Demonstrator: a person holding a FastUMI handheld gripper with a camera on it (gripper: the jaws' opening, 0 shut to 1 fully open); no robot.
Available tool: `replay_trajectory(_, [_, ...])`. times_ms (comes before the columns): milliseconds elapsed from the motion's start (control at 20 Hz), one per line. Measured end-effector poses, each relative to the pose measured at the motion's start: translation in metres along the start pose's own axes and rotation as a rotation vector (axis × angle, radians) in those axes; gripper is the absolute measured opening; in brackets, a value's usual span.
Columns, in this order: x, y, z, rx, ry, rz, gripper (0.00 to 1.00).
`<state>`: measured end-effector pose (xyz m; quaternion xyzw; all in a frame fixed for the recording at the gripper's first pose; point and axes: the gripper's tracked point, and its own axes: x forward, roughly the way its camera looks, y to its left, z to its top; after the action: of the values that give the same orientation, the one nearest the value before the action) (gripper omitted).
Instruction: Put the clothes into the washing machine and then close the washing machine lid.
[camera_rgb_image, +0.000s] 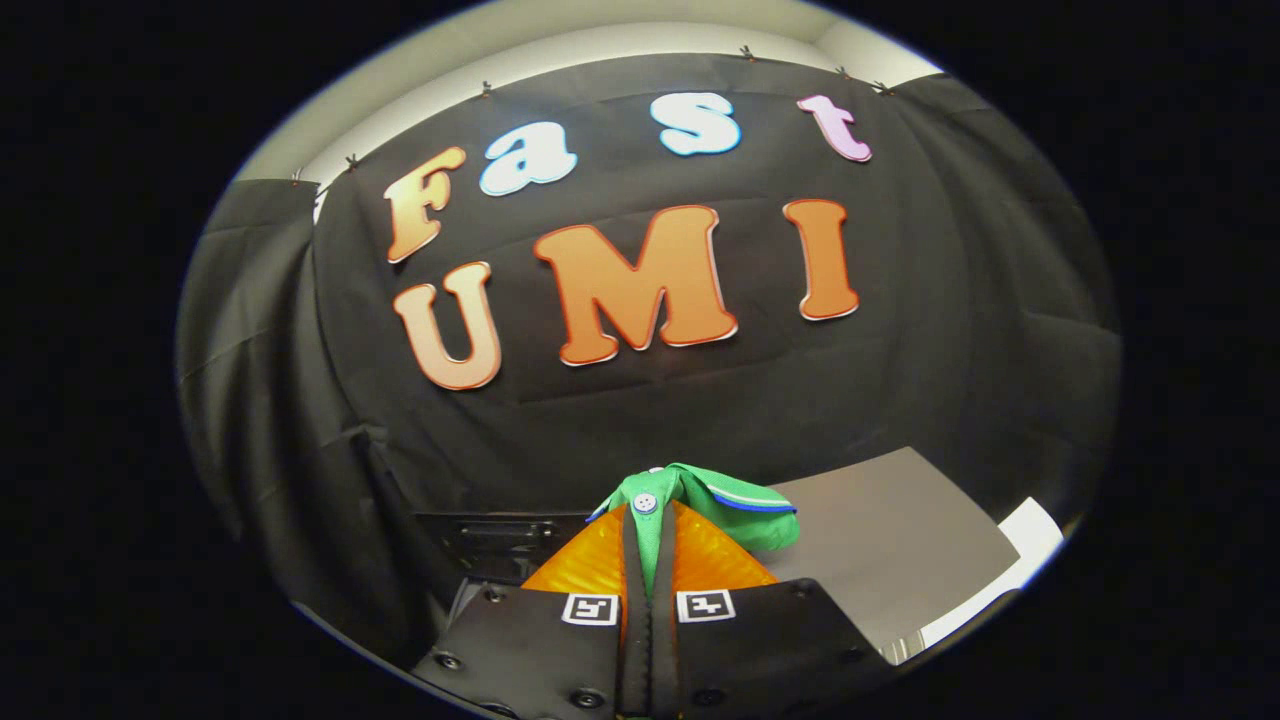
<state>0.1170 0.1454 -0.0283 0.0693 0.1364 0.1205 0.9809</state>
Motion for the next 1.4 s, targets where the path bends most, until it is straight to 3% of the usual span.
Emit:
replay_trajectory(250, [0.006,0.086,-0.016,0.0,0.036,0.164,0.08])
replay_trajectory(450, [0.036,0.145,-0.064,0.009,0.132,0.265,0.08])
replay_trajectory(600, [0.074,0.175,-0.115,0.022,0.216,0.297,0.08])
replay_trajectory(1100, [0.178,0.198,-0.312,0.057,0.541,0.225,0.08])
replay_trajectory(1400, [0.23,0.186,-0.371,0.099,0.625,0.131,0.08])
